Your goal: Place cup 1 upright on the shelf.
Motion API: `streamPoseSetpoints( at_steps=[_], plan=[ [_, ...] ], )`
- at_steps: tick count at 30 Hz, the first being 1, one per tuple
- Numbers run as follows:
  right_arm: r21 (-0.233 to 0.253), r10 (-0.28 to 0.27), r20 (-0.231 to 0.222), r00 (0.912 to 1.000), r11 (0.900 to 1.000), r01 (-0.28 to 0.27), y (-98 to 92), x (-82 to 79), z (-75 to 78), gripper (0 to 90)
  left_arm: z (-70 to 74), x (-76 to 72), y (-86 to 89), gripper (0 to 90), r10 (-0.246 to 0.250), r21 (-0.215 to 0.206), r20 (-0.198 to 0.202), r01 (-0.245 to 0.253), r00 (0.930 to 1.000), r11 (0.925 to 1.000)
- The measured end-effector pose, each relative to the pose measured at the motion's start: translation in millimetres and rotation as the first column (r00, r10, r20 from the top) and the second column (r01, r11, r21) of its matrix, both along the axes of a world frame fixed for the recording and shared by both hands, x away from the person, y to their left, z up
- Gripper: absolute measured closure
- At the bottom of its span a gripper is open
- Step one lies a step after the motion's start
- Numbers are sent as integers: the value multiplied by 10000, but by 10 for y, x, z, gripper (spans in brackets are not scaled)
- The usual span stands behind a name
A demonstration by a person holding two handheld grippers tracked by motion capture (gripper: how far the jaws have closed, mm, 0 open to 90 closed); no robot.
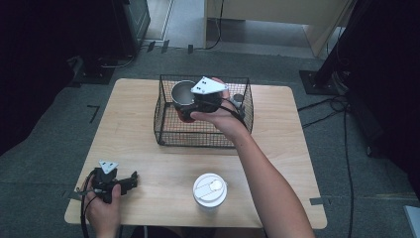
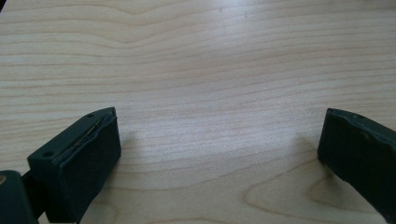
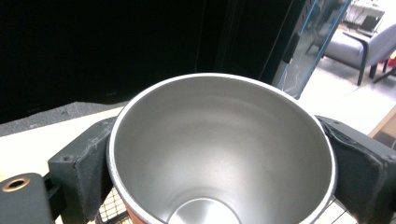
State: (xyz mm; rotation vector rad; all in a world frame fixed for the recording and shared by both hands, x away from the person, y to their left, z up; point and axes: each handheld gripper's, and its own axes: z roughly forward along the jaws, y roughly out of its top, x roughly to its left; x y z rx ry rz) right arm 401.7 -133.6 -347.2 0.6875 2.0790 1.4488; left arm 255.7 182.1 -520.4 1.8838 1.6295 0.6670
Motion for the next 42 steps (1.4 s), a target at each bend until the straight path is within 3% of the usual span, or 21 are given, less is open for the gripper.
streamPoseSetpoints(
  at_steps=[7, 15, 22, 29, 35, 38, 42],
  plan=[
    [-109, -316, -421, 9986, 9995, 311, 57, 124, -160, 70, 1, 0, 2, 0, -17, 18, -19, 17, 10000, 10000],
    [398, -757, -686, 9948, 9961, 785, 104, 229, -325, 70, 1, -1, 1, 1, -16, 19, -19, 16, 10000, 10000],
    [280, -958, -936, 9910, 9947, 988, 193, 264, -447, 69, 1, -1, 2, 1, -17, 21, -20, 17, 10000, 10000],
    [306, -960, -1165, 9885, 9945, 1002, 267, 303, -561, 69, 1, -1, 2, 1, -20, 17, -21, 20, 10000, 10000],
    [-87, -730, -1685, 9830, 9973, 726, 324, 308, -650, 69, 1, -1, 0, 1, -11, -4, -26, 11, 10000, 10000],
    [181, -539, -1852, 9812, 9981, 583, 360, 299, -648, 69, 1, -1, 0, 1, -8, -2, -25, 8, 10000, 10000],
    [-117, -475, -2117, 9762, 9989, 461, 388, 295, -668, 69, 1, -1, 0, 1, -10, -5, -24, 10, 10000, 10000]
  ],
)
